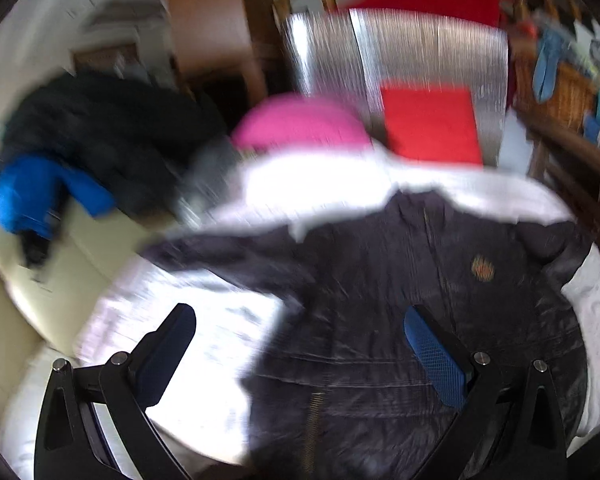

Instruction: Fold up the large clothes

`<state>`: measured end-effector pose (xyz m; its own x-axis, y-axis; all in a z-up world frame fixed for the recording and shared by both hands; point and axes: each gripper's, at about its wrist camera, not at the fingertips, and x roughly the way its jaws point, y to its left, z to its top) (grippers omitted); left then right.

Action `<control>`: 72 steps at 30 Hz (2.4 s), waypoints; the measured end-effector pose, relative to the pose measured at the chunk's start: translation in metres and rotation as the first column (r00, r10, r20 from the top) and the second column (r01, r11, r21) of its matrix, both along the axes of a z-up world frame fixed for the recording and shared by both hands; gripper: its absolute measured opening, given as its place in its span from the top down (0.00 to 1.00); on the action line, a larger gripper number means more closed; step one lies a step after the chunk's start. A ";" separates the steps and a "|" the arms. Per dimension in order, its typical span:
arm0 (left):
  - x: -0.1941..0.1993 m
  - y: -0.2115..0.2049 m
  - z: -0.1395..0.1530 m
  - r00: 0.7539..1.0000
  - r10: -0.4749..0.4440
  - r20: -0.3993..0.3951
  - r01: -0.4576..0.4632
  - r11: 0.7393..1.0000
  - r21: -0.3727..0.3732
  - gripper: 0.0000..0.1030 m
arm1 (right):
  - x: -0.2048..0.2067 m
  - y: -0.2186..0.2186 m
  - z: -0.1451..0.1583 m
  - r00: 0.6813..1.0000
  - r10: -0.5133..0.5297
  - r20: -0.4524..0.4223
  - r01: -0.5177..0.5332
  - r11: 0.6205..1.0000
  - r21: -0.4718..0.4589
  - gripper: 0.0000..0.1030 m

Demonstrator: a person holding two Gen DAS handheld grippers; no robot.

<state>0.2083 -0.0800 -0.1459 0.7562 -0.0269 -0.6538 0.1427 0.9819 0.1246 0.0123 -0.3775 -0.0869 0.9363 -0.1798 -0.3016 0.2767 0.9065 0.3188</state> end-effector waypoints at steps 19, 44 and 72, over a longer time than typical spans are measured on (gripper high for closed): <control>0.134 -0.078 -0.158 0.962 -0.038 -0.269 0.082 0.985 0.152 0.00 | 0.228 -0.387 -0.223 0.941 -0.171 -0.292 0.330 0.649 0.685 0.31; 0.101 0.038 -0.080 0.982 0.182 -0.045 -0.183 0.983 -0.032 0.00 | 0.268 -0.094 -0.006 0.991 0.131 -0.008 -0.126 0.966 0.227 0.90; 0.060 -0.046 -0.064 0.987 -0.112 0.114 0.131 0.975 -0.180 0.00 | 0.212 -0.118 -0.159 0.951 0.228 -0.210 -0.081 0.837 0.542 0.13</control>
<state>0.2687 -0.1258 -0.2098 0.8024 -0.2369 -0.5477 0.2583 0.9653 -0.0391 0.2244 -0.4958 -0.2463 0.8143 0.2135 -0.5397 0.2853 0.6626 0.6925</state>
